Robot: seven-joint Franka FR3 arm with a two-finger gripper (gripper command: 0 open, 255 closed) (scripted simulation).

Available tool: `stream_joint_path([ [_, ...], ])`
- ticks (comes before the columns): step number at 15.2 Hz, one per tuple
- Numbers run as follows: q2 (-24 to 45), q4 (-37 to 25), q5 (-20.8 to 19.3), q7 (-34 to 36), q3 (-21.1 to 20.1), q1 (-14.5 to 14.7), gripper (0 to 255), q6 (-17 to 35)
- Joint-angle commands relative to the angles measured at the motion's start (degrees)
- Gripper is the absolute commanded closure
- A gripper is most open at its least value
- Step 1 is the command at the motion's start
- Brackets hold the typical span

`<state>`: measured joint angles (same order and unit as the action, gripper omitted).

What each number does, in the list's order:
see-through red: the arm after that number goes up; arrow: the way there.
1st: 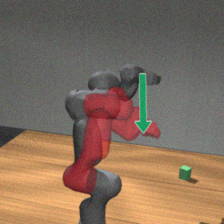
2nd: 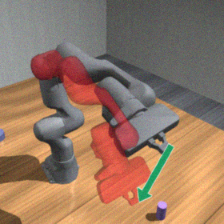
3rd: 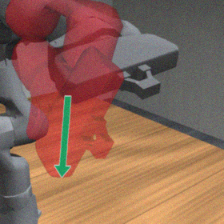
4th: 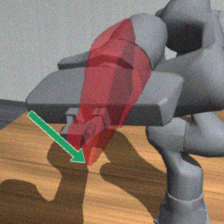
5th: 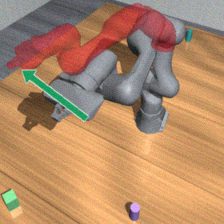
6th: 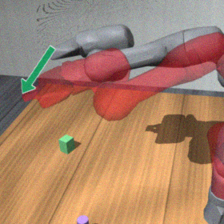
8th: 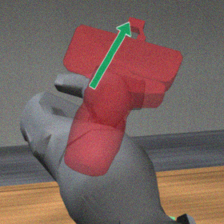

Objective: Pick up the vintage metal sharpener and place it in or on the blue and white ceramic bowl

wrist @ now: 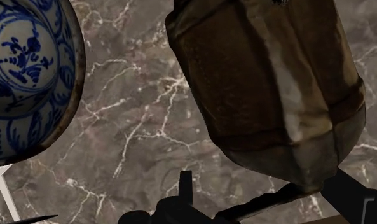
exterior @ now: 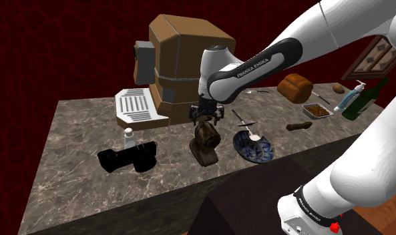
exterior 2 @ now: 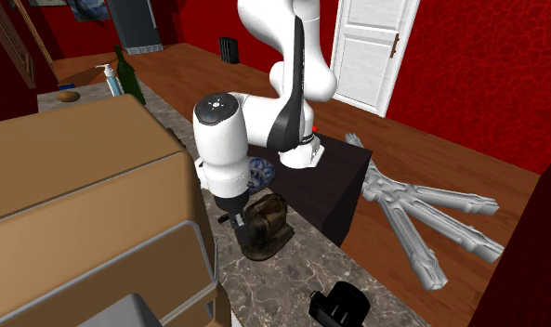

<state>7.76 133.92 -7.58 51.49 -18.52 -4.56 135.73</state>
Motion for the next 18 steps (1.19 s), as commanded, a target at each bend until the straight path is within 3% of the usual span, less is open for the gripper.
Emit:
stream_joint_path([
  [1,0.1,0.0,0.0,0.0,0.0,0.0,0,0.1],
  [4,0.1,0.0,0.0,0.0,0.0,0.0,0,0.1],
  [5,0.1,0.0,0.0,0.0,0.0,0.0,255,0.1],
  [14,0.1,0.0,0.0,0.0,0.0,0.0,255,0.1],
  [18,-2.4,-0.6,1.4,-1.1,-0.3,-0.2,255,-2.8],
])
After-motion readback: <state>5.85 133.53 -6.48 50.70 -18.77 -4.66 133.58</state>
